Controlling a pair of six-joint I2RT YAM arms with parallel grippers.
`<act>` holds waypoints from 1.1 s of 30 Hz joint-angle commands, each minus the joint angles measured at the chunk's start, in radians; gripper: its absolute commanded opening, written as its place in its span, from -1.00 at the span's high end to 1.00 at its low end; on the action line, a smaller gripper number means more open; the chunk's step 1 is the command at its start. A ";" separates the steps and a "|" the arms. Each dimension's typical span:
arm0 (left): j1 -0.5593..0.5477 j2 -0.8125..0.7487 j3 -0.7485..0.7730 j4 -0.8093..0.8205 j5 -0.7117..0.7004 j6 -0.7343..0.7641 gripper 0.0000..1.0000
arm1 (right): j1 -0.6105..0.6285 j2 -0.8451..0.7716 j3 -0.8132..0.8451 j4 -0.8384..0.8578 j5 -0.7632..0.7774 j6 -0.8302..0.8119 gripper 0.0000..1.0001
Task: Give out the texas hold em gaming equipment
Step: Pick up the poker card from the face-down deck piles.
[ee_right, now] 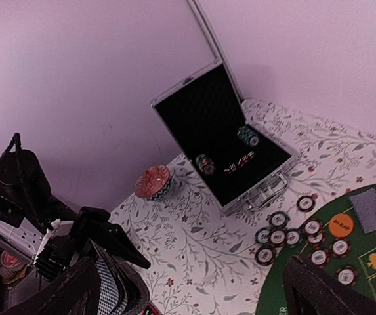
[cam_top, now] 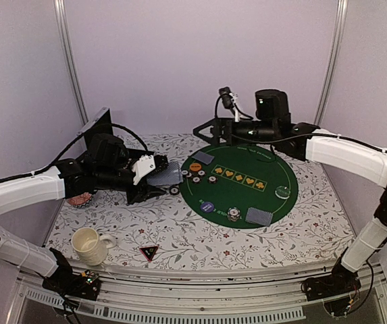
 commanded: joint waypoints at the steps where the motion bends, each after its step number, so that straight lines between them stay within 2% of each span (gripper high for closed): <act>1: 0.005 0.010 -0.004 0.008 0.005 -0.001 0.20 | 0.102 0.116 0.145 -0.209 -0.055 0.069 -0.98; 7: 0.005 0.012 -0.004 0.009 0.007 -0.002 0.20 | 0.144 0.183 0.167 -0.220 -0.147 -0.022 -0.98; 18: 0.005 0.008 0.001 0.014 0.039 -0.013 0.21 | 0.157 0.249 0.190 -0.235 -0.081 -0.021 -0.99; 23: 0.005 0.005 -0.001 0.018 0.043 -0.015 0.21 | 0.155 0.233 0.193 -0.291 -0.063 -0.049 -0.85; 33: 0.005 0.007 0.002 0.020 0.043 -0.019 0.22 | 0.148 0.224 0.246 -0.406 -0.044 -0.094 -0.36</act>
